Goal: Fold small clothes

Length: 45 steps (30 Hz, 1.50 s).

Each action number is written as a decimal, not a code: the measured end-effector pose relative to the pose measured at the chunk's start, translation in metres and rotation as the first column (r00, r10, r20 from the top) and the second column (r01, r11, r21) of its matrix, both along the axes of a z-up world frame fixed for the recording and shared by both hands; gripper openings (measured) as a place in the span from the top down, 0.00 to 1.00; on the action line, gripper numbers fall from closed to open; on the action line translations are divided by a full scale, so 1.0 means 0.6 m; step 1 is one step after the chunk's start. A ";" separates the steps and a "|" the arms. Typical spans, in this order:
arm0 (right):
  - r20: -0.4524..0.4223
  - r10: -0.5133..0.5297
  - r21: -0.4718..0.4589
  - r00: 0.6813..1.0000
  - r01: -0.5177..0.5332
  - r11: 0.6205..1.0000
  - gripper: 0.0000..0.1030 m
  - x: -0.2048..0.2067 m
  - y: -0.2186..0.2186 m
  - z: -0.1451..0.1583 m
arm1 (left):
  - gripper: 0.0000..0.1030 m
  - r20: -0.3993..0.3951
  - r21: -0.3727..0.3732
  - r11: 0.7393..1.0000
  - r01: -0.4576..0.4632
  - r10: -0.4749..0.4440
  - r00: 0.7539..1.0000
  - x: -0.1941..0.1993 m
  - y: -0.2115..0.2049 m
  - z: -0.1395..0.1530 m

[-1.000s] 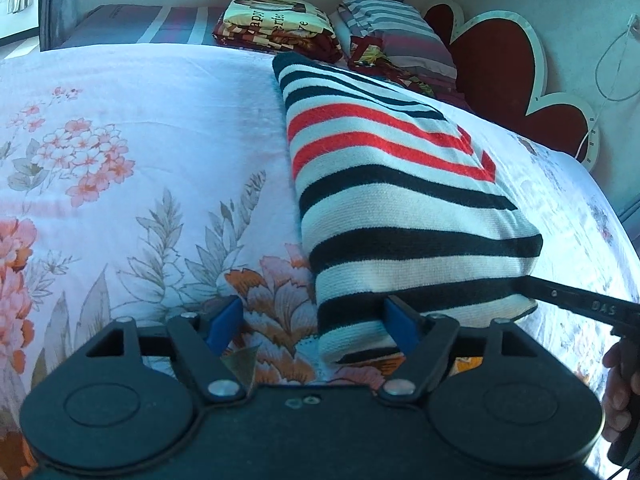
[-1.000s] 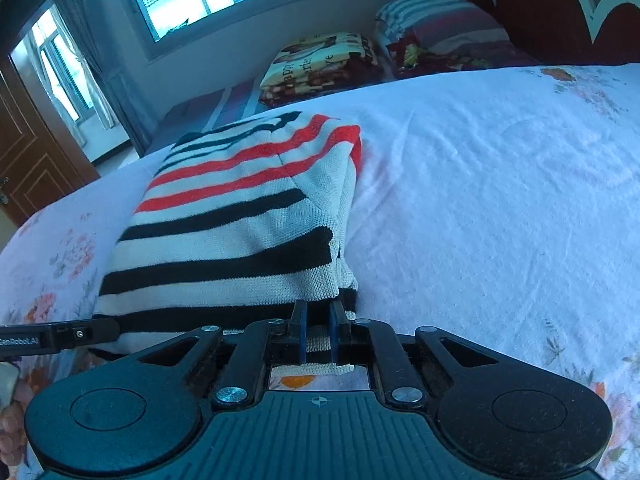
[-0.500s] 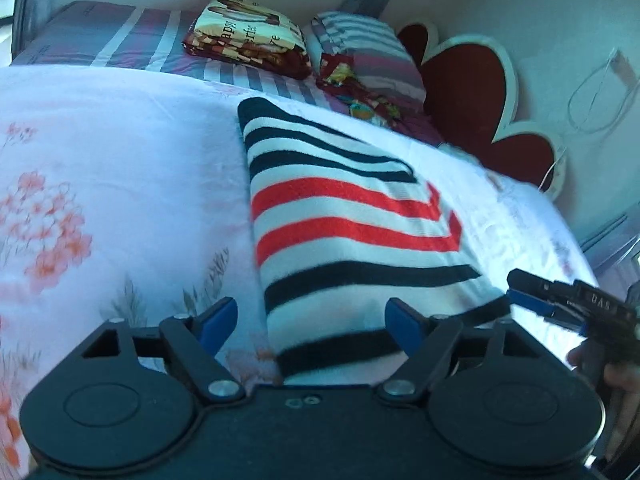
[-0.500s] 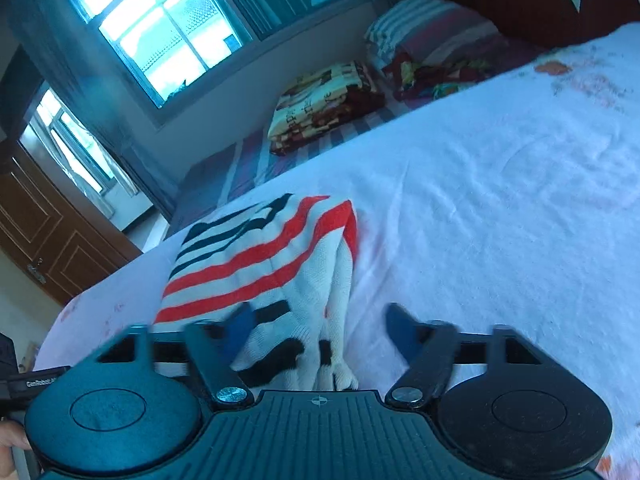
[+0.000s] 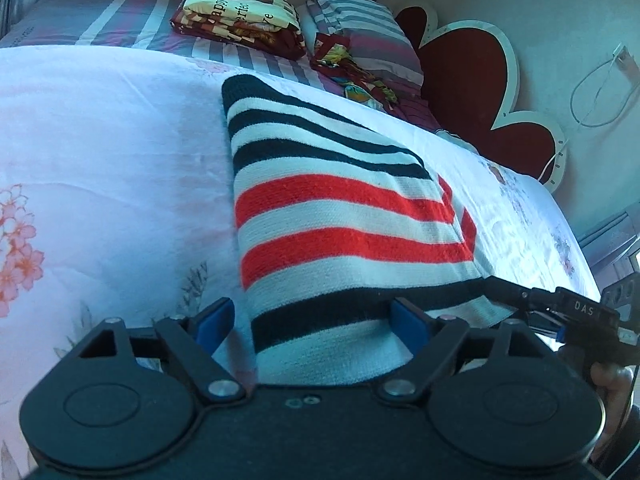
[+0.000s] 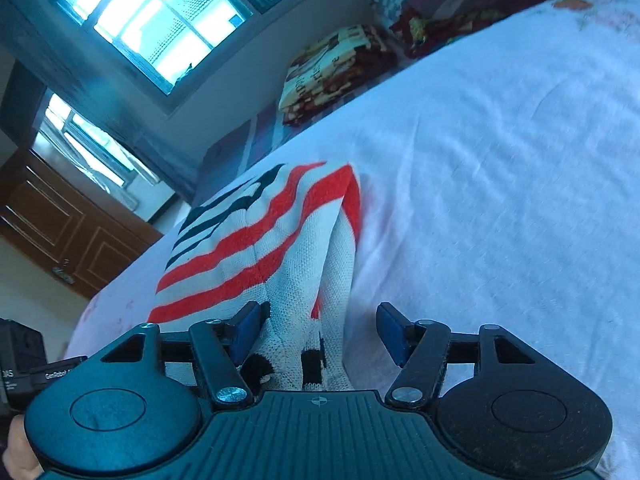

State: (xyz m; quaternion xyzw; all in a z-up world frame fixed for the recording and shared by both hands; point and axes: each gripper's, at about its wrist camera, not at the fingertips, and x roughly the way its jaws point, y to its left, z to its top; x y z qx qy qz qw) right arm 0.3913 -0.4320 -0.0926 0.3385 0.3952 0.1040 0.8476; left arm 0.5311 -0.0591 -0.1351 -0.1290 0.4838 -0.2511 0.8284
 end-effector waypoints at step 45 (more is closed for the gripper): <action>-0.035 0.129 -0.055 0.991 -0.131 0.990 0.60 0.057 0.056 0.004 | 0.31 -0.004 0.031 0.996 0.078 -0.078 0.997 0.025 -0.053 -0.007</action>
